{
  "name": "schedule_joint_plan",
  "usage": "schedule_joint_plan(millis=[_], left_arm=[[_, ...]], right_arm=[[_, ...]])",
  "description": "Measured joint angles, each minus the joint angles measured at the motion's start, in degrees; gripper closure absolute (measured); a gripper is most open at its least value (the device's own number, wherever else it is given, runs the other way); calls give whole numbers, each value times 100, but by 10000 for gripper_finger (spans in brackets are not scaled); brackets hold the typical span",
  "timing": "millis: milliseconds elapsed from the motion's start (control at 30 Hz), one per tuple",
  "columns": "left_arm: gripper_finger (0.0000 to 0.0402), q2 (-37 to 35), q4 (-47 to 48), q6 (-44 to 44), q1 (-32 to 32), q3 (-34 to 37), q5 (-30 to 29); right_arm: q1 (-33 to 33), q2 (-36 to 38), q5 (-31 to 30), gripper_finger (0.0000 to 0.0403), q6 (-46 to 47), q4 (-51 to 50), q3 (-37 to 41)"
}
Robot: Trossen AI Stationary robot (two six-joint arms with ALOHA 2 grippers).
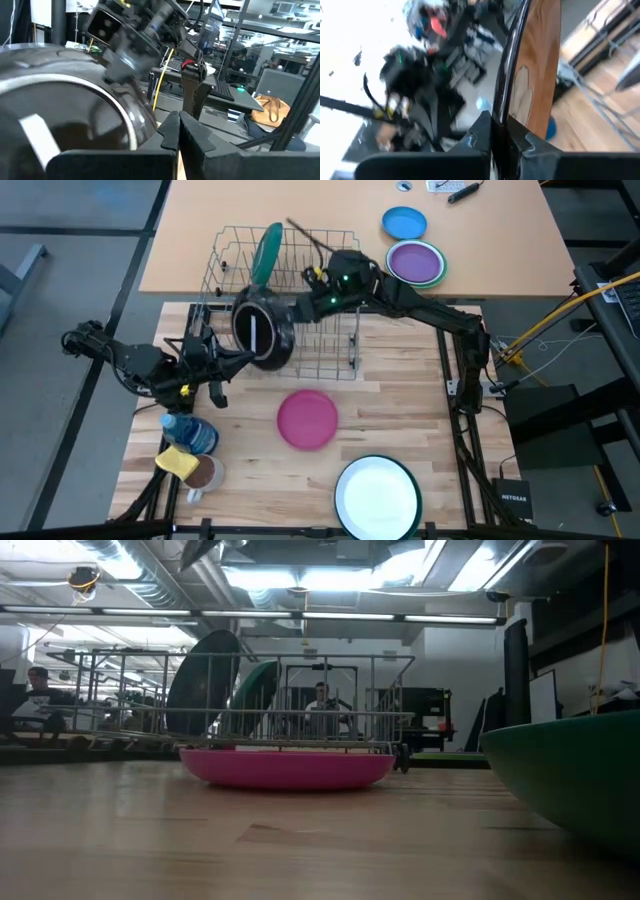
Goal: Sort dishes
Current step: Put the brown plate on the dish rack
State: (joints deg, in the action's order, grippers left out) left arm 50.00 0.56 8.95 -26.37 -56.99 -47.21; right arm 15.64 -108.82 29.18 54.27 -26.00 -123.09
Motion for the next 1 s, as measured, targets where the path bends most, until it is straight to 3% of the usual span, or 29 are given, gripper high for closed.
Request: schedule_joint_plan(millis=[400, 733, 1000], left_arm=[[402, 0, 0, -55, 7, 0, -794], [401, 2, 2, -318, 26, 0, -1234], [402, 2, 15, -340, 26, 0, -1335]], right_arm=[[162, -769, -1222, 387, 1327, 1121, 7], [164, -1336, -2146, 387, 1725, 1301, 9], [157, -1690, -2193, 388, 2263, 1868, 9]])
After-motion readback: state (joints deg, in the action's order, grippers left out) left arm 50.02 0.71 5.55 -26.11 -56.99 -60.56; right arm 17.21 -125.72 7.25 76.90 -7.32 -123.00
